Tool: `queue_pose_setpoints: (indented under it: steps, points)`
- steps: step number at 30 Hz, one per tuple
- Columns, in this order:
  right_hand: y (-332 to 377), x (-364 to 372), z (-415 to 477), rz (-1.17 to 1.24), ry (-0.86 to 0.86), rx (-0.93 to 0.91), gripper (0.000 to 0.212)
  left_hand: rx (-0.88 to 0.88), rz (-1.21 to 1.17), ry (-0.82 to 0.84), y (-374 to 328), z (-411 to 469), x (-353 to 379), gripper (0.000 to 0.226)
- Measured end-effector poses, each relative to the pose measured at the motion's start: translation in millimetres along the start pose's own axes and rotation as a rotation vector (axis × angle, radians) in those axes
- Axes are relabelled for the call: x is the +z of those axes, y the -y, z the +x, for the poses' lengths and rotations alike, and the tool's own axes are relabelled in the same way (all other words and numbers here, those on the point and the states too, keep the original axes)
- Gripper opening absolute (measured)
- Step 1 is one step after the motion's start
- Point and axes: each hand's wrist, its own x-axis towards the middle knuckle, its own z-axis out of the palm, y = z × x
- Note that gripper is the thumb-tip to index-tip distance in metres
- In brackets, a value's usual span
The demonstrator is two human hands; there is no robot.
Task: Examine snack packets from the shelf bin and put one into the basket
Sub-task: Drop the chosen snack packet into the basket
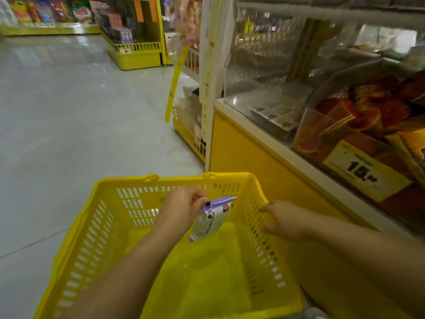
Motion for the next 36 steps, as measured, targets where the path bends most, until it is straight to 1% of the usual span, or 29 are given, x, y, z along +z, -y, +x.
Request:
queue_pose_setpoints:
  steps: [2,4,7,10,12,15,18,20,21,23,24,28,31,33,36]
  points:
    - [-4,11,9,-0.139,-0.001,-0.014,0.060,-0.067,0.060,-0.028,21,3,12,0.017]
    - [-7,20,18,-0.211,-0.034,-0.047,0.057,-0.107,0.170,-0.032,41,7,26,0.010]
    - [-13,30,30,-0.190,-0.110,-0.101,0.058,-0.210,0.272,0.019,71,11,48,0.009]
    - [-20,43,35,-0.164,-0.166,-0.138,0.059,-0.309,0.313,0.117,93,11,70,0.011]
    - [-25,49,35,-0.145,-0.208,-0.158,0.058,-0.357,0.255,0.178,103,11,83,0.010]
    - [-29,54,37,-0.113,-0.269,-0.189,0.055,-0.412,0.073,0.249,107,14,107,0.026]
    - [-30,58,38,-0.079,-0.313,-0.205,0.052,-0.462,0.028,0.376,103,17,133,0.020]
    - [-31,60,39,-0.067,-0.335,-0.216,0.051,-0.473,0.045,0.446,103,13,148,0.015]
    - [-31,61,39,-0.057,-0.343,-0.222,0.050,-0.474,0.058,0.476,104,10,154,0.016]
    - [-34,62,40,-0.039,-0.357,-0.232,0.048,-0.462,0.090,0.523,108,4,161,0.027]
    - [-35,63,40,-0.030,-0.362,-0.237,0.047,-0.465,0.097,0.537,110,2,163,0.031]
    - [-37,63,40,-0.003,-0.363,-0.243,0.046,-0.467,0.094,0.565,110,3,162,0.027]
    - [-36,57,39,0.001,-0.291,-0.249,0.048,-0.384,0.119,0.605,101,4,156,0.031]
    - [-36,47,33,0.017,-0.224,-0.247,0.049,-0.340,0.124,0.602,90,5,147,0.034]
    - [-34,26,12,-0.012,-0.163,-0.235,0.047,-0.268,0.117,0.532,62,8,129,0.032]
